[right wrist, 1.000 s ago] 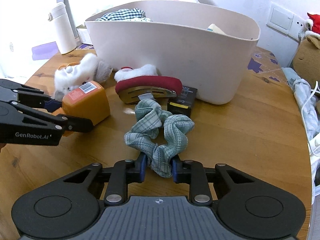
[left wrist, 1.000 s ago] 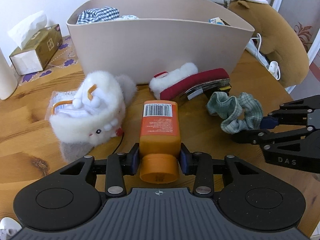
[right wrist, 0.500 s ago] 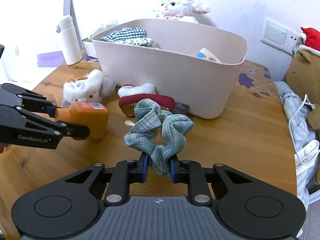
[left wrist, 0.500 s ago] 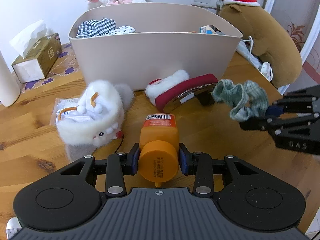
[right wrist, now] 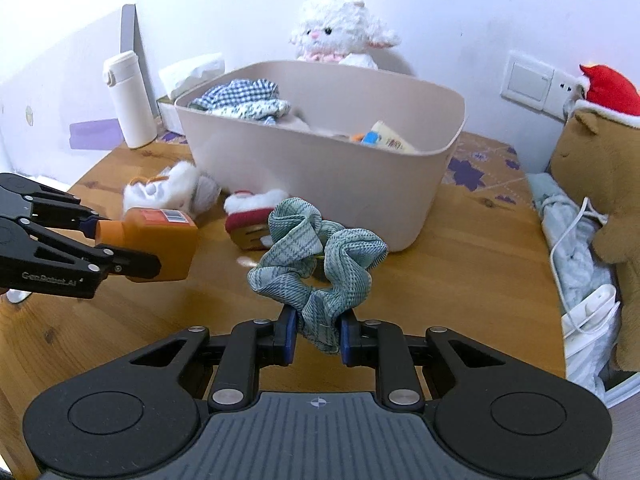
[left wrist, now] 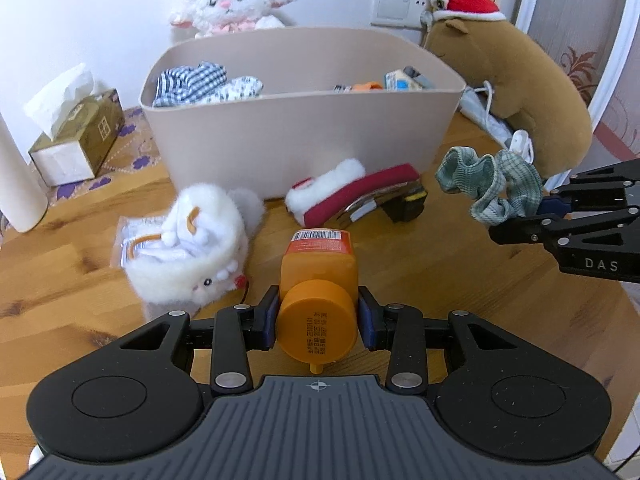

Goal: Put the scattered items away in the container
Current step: 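Lift the orange bottle and scrunchie toward the basket with both grippers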

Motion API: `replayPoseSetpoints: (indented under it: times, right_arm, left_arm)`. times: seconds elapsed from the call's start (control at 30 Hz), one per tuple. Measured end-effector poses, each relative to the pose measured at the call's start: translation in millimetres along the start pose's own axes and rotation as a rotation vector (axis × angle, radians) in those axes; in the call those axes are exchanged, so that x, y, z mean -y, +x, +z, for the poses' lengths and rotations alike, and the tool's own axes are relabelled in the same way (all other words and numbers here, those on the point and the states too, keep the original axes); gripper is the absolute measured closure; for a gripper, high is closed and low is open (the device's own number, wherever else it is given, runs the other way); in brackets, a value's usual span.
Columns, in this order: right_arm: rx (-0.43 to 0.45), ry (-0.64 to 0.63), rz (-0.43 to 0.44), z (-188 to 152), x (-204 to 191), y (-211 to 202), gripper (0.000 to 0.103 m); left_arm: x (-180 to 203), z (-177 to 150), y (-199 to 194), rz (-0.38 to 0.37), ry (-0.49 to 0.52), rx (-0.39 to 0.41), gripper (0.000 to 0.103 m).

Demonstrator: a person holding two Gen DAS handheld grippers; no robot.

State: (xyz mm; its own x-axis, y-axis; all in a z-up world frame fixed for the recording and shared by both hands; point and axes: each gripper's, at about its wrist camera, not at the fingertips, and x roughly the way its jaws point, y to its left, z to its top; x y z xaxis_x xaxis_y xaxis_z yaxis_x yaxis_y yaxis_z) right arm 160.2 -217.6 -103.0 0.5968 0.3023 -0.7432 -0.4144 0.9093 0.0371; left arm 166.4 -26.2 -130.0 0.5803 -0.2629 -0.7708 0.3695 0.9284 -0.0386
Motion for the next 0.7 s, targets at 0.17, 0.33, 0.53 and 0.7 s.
replayPoseSetpoints:
  times: [0.17, 0.33, 0.53, 0.7]
  right_arm:
    - [0.052, 0.013, -0.008, 14.2, 6.9, -16.6, 0.084]
    - [0.107, -0.004, -0.024, 32.9, 15.0, -32.1, 0.084]
    - [0.157, -0.011, -0.037, 56.4, 24.4, -40.7, 0.084]
    - [0.195, -0.026, -0.051, 76.0, 30.1, -43.1, 0.083]
  left_arm:
    - [-3.7, 14.9, -17.1, 0.016, 0.005, 0.047, 0.064]
    - [-8.2, 36.4, -36.3, 0.024, 0.024, 0.111, 0.064]
    - [-13.2, 68.4, -53.5, 0.041, 0.049, 0.188, 0.064]
    - [-18.9, 97.6, -60.7, 0.056, 0.044, 0.239, 0.064]
